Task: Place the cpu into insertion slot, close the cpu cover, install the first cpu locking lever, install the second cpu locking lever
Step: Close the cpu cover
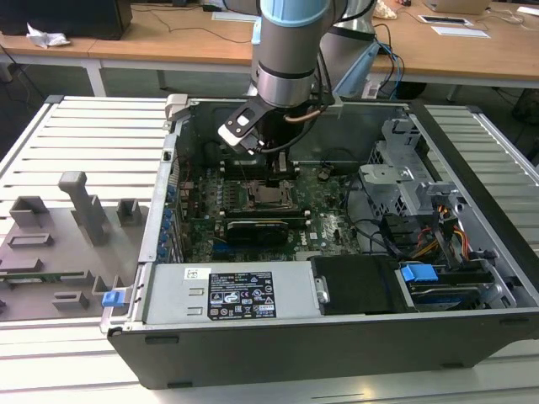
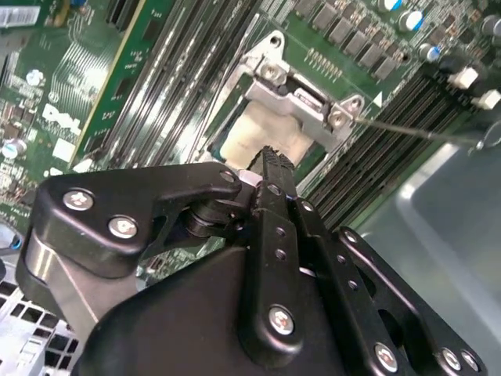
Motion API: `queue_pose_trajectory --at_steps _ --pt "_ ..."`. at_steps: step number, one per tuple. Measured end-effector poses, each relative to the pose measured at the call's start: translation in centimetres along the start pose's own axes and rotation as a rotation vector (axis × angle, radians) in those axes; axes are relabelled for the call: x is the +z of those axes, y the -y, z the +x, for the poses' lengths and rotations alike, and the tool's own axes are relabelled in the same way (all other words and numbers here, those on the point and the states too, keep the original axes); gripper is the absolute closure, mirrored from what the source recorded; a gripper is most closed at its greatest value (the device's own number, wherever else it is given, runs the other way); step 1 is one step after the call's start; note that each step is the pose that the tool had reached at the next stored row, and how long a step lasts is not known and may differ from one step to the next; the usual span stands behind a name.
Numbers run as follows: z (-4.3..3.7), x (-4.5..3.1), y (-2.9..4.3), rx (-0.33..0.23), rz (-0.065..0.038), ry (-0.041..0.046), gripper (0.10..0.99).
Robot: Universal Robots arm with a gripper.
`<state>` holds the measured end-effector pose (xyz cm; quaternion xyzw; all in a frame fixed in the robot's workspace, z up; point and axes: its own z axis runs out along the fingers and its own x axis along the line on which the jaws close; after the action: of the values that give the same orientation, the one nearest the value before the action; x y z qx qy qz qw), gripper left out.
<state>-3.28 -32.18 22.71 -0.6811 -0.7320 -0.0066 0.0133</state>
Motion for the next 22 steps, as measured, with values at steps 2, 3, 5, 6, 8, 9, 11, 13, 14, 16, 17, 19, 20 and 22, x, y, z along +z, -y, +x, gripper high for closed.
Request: queue_pose_trajectory --at_steps 2,3,5,6,8,9,11,13,14,16,17,19,20,22 --pt "0.03 0.23 0.52 -0.001 0.000 -0.0001 0.980" --pt "0.05 0.34 0.88 -0.002 0.000 0.0001 0.980" --pt "0.08 0.50 1.24 -0.003 0.000 0.0000 0.980" --pt "0.08 0.61 1.38 -0.003 0.000 0.0000 0.980" --pt "0.09 1.07 1.61 -0.004 0.000 0.0000 0.980" --pt "0.10 1.32 1.66 -0.005 0.000 0.0001 0.980" --pt "0.10 1.60 1.70 -0.005 0.000 0.0006 0.980" --pt "0.10 1.85 1.72 -0.006 0.000 0.0026 0.980" --pt "0.11 1.92 1.73 -0.005 -0.001 0.0032 0.980" --pt "0.12 2.02 1.73 -0.006 -0.001 0.0036 0.980" --pt "0.12 2.07 1.73 -0.006 -0.001 0.0039 0.980" --pt "0.14 2.16 1.73 -0.007 -0.001 0.0043 0.980" --pt "0.15 2.18 1.71 -0.007 -0.001 0.0043 0.980" --pt "0.20 2.20 1.64 -0.008 -0.002 0.0041 0.980"
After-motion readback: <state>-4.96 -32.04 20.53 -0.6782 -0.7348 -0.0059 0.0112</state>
